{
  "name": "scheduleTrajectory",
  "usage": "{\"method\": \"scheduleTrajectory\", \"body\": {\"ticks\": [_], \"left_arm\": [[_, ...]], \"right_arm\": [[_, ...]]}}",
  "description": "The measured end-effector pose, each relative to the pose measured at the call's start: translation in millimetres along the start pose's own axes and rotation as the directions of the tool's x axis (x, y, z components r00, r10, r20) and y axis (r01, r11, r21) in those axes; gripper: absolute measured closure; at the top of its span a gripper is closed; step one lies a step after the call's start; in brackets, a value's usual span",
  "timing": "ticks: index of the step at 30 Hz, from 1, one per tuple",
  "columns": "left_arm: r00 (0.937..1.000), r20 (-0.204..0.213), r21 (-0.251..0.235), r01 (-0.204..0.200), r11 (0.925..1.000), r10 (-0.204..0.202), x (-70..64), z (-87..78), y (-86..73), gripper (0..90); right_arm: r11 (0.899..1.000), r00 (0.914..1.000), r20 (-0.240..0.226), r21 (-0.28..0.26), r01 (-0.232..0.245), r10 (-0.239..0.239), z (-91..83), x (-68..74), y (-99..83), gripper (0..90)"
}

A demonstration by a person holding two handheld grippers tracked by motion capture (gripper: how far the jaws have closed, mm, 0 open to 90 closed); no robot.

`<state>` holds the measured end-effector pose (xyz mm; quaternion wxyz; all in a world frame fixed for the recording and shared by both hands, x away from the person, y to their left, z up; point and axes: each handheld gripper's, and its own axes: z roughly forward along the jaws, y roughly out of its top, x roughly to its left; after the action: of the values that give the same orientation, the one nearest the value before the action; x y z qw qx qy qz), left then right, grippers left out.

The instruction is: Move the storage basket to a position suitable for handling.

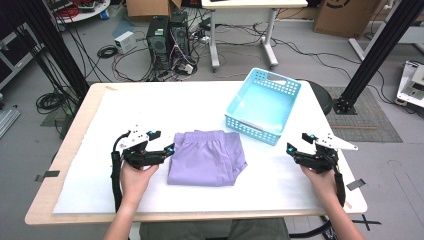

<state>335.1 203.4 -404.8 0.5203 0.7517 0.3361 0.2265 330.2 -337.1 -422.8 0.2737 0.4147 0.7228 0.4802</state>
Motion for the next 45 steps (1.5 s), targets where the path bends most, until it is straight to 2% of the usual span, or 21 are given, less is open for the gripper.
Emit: {"method": "scheduleTrajectory", "body": {"ticks": [5, 7, 17, 25, 27, 30, 34, 38, 45], "left_arm": [[1.0, -0.001, 0.006, 0.001, 1.0, -0.001, 0.1, 0.5, -0.5, 28.6], [0.9999, -0.008, -0.006, 0.009, 0.9999, -0.009, 0.7, 0.5, -2.3, 28.7], [0.9995, -0.021, -0.004, 0.021, 0.9998, -0.022, 4.3, -3.5, -5.1, 28.6], [0.9996, -0.015, 0.016, 0.026, 0.9995, -0.026, 6.1, -2.1, -8.2, 28.7], [0.9995, -0.015, 0.021, 0.027, 0.9994, -0.026, 7.0, -1.6, -8.9, 28.7], [0.9994, -0.014, 0.026, 0.033, 0.9991, -0.033, 8.1, -0.9, -10.0, 28.6], [0.9993, -0.008, 0.03, 0.037, 0.9988, -0.037, 7.8, 0.5, -10.6, 28.6], [0.9992, 0.001, 0.04, 0.039, 0.9984, -0.039, 6.9, 3.0, -11.3, 28.7], [0.9994, 0.009, 0.057, 0.034, 0.9978, -0.035, 5.1, 6.8, -12.2, 28.7]], "right_arm": [[1.0, 1.0, -0.004, 0.012, -0.006, 0.006, 1.4, 0.8, -0.5, 26.3], [1.0, 1.0, -0.006, 0.016, -0.001, 0.001, 4.7, 1.5, -0.4, 26.3], [0.999, 0.9999, -0.016, 0.049, -0.007, 0.007, 22.5, 4.7, 3.6, 25.7], [0.993, 0.9999, -0.006, 0.113, 0.015, -0.014, 51.4, 6.4, 8.9, 28.8], [0.993, 0.9999, 0.002, 0.114, 0.013, -0.013, 54.3, 6.8, 10.6, 33.3], [0.996, 0.9997, -0.003, 0.088, 0.023, -0.023, 54.9, 7.2, 14.4, 39.0], [0.996, 0.9998, 0.004, 0.09, 0.018, -0.019, 54.7, 8.5, 17.2, 42.7], [0.996, 0.9991, -0.02, 0.076, 0.039, -0.038, 51.7, 13.1, 19.6, 59.3], [0.995, 0.9975, -0.034, 0.076, 0.065, -0.062, 57.2, 32.4, 26.7, 63.7]]}}
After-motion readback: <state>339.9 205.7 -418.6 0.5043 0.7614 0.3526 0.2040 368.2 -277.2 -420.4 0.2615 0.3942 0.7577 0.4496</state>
